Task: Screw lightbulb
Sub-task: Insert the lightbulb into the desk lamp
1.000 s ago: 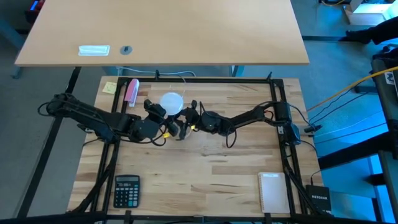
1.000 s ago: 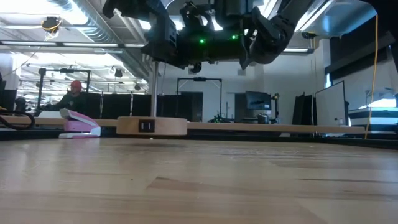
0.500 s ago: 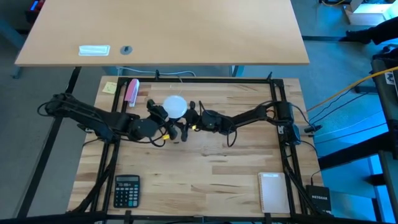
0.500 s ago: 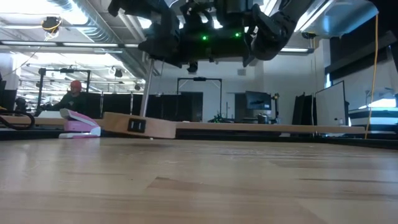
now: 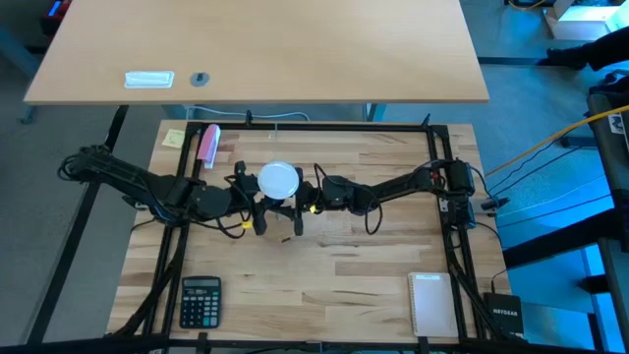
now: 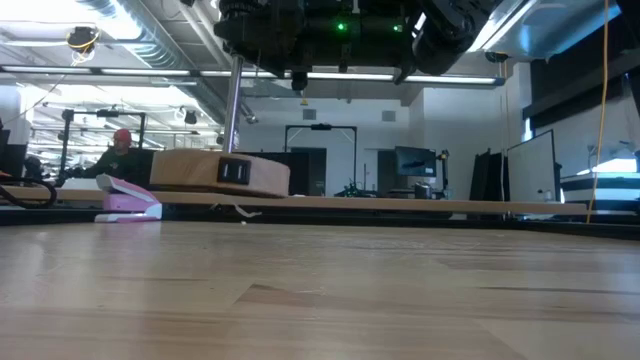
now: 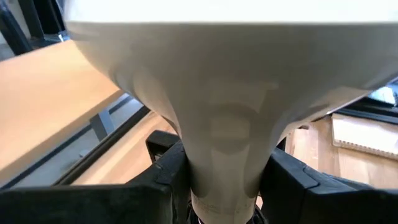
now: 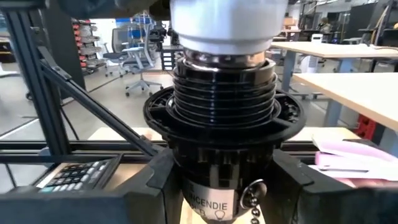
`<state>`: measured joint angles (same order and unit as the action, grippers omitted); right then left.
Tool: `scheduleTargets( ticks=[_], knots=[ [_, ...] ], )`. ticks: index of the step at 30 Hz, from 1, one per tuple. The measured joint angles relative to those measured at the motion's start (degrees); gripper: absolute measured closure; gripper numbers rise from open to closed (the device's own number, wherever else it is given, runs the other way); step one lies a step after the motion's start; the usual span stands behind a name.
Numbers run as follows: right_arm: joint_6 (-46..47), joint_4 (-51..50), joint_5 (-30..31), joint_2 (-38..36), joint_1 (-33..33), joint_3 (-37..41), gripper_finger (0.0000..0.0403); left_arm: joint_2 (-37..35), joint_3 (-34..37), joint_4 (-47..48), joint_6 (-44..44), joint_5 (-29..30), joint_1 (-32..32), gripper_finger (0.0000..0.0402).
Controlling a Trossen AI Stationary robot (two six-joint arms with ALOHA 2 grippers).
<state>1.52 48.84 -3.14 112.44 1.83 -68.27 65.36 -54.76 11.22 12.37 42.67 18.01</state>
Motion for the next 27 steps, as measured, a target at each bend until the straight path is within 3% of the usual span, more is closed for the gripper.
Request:
scheduleTargets(
  ticks=[5, 16, 27],
  knots=[
    [1.5, 1.6, -1.3, 0.0, 0.1, 0.0, 0.0251, 0.1, 0.0, -2.1, -4.4, 0.8, 1.7, 0.0269],
    [2.5, 7.1, -13.4, 0.0, 0.3, 0.0, 0.0251, -1.3, 0.1, -6.2, -7.7, -4.1, 2.8, 0.0269],
    [-0.7, 13.0, -15.2, 0.0, 0.3, 0.0, 0.0251, -1.3, 0.1, -13.9, -10.9, -4.0, 2.8, 0.0269]
  ],
)
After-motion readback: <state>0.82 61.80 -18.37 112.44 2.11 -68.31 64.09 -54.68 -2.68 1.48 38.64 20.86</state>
